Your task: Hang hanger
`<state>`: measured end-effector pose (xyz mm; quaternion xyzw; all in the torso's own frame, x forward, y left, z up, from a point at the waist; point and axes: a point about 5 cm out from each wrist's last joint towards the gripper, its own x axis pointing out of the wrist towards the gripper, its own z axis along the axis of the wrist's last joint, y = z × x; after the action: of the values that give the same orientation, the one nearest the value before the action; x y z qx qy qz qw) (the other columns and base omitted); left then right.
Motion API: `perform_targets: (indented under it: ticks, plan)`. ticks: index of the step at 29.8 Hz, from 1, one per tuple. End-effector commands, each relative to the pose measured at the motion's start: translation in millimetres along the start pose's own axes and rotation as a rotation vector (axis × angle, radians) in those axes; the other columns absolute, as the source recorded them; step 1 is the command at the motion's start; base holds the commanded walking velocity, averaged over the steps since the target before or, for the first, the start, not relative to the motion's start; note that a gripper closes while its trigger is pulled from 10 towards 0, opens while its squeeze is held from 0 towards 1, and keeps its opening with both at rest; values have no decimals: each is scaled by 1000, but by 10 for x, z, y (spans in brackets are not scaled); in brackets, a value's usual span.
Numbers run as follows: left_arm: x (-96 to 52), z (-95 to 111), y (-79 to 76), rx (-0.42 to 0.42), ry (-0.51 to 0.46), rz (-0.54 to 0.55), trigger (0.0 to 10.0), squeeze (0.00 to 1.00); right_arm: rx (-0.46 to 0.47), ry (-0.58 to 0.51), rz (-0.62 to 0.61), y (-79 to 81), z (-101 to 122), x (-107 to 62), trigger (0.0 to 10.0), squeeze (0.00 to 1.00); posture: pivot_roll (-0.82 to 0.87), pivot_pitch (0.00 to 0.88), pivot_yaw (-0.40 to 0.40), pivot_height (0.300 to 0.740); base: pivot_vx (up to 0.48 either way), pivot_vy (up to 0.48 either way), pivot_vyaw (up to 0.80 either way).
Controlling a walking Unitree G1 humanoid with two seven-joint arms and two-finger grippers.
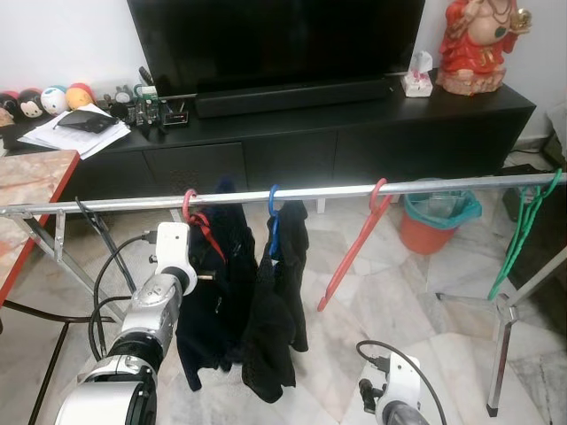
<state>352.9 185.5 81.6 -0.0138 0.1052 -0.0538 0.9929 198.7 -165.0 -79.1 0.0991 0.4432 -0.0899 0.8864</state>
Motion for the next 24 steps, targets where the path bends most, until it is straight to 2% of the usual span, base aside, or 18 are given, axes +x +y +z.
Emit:
perform_targets:
  ticks: [1,7,12,19,24]
  plan:
    - [103,264,0,40,-51,5,10000,0,18,2,-4,4,-39,-7,10000,0,47,0,92,740,0,0,0]
    - [199,357,-83,60,-12,38,10000,0,32,-2,-17,-24,-98,-22,10000,0,16,0,104,740,0,0,0]
    - [223,375,-121,44,-3,46,10000,0,-54,-53,-9,5,-77,-31,10000,0,-19,0,107,740,0,0,0]
    - [244,352,-133,20,45,71,10000,0,-129,-52,-22,-143,-209,-74,10000,0,-53,0,113,740,0,0,0]
    - [241,295,-140,19,93,80,10000,0,-146,-30,-26,-216,-372,-122,10000,0,-71,0,115,740,0,0,0]
